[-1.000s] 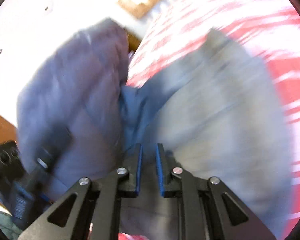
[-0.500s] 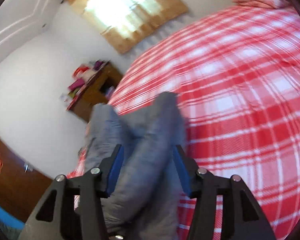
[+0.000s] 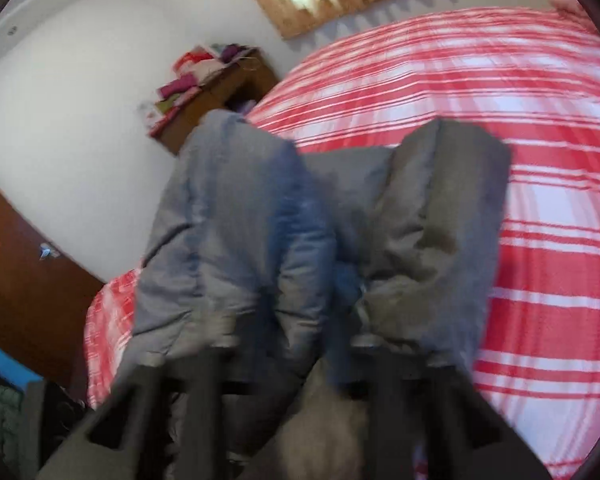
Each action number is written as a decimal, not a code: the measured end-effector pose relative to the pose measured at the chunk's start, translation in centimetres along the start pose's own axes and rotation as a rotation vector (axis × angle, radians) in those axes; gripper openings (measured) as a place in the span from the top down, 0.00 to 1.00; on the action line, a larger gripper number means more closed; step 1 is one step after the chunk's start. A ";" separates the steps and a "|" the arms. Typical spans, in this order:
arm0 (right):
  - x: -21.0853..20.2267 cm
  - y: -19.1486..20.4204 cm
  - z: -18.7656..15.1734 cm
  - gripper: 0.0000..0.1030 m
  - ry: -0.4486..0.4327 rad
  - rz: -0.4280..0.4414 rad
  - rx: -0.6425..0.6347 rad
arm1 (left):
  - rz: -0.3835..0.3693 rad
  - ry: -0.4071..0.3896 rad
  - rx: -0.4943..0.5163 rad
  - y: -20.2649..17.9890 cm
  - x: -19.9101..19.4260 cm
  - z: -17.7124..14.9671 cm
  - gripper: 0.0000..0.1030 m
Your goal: Fold large clothes
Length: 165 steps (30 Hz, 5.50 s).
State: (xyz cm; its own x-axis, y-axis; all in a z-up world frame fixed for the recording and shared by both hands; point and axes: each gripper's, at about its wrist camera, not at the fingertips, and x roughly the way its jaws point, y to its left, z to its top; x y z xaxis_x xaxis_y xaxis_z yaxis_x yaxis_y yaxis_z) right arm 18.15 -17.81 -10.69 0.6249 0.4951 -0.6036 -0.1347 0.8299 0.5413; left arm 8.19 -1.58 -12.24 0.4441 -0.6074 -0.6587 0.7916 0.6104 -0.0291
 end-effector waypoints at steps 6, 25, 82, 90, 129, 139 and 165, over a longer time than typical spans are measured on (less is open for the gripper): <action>0.0 -2.1 -1.4 0.94 -0.027 0.061 0.130 | 0.023 0.013 0.054 0.4 -5.7 -1.4 0.83; 0.2 -2.5 0.8 0.91 0.039 0.008 0.105 | -0.191 -0.091 0.067 -2.0 -7.0 0.9 0.41; 1.7 -7.7 -1.0 0.85 0.080 0.316 0.260 | 0.007 -0.053 -0.231 15.8 2.5 2.0 0.18; -6.9 -10.1 -0.4 0.27 -0.102 0.203 0.289 | 0.040 -0.048 -0.199 15.4 2.2 2.0 0.18; -2.2 -9.0 -7.8 0.83 -0.112 -0.207 0.165 | 0.268 0.075 -0.318 18.1 7.6 4.2 0.09; -2.1 -9.2 -8.1 0.83 -0.110 -0.198 0.192 | 0.325 0.075 -0.288 17.4 8.6 3.6 0.07; 0.5 -4.5 1.0 0.77 -0.080 -0.442 0.134 | 0.305 0.065 -0.244 14.8 5.5 5.8 0.07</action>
State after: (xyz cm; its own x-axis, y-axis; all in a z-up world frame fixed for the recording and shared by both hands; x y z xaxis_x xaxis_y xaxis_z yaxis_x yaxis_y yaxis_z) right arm 19.82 -21.50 -12.86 0.6581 0.0760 -0.7491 0.2547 0.9137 0.3165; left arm 24.83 1.18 -11.97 0.6096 -0.3508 -0.7108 0.5008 0.8656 0.0022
